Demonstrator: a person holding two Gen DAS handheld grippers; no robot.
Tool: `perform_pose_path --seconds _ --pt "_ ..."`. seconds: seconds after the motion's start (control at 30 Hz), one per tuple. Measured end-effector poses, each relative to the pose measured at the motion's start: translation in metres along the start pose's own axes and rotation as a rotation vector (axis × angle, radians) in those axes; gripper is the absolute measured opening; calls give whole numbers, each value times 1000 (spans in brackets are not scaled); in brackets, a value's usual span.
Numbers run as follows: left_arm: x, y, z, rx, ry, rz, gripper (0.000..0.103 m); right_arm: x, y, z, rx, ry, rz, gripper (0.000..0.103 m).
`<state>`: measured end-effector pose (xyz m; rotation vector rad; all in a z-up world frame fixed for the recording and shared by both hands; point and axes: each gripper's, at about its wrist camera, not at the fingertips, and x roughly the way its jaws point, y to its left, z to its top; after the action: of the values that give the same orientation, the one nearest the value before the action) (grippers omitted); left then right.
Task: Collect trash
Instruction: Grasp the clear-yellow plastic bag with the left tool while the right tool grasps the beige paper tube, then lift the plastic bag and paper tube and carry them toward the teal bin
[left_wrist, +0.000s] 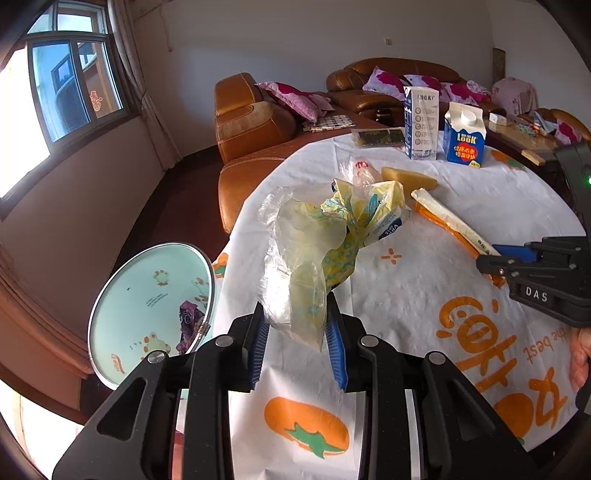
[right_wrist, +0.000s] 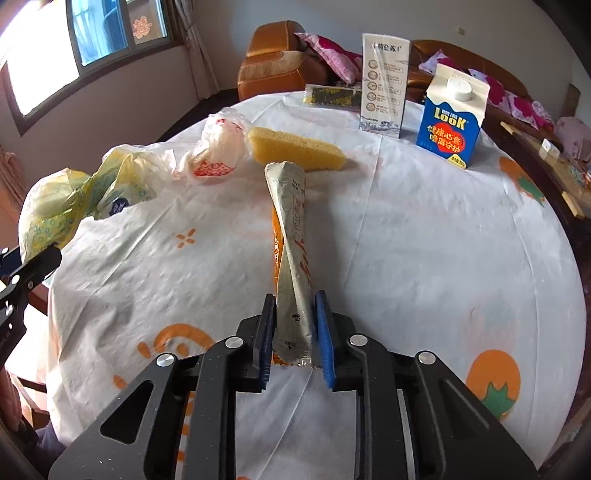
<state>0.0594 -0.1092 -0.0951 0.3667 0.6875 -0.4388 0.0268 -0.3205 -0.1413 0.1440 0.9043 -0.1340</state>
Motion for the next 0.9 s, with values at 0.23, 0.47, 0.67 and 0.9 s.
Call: perform_pose_path --seconds 0.23,0.47,0.67,0.9 --pt "-11 4 -2 -13 -9 23 29 -17 2 -9 7 -44 18 18" --pt "-15 2 -2 -7 -18 43 29 -39 2 -16 14 -92 17 18" --pt "-19 2 -4 1 -27 72 29 -47 4 -17 12 -128 15 18" --pt "-22 3 -4 2 -35 97 29 -54 8 -20 -5 -140 16 18"
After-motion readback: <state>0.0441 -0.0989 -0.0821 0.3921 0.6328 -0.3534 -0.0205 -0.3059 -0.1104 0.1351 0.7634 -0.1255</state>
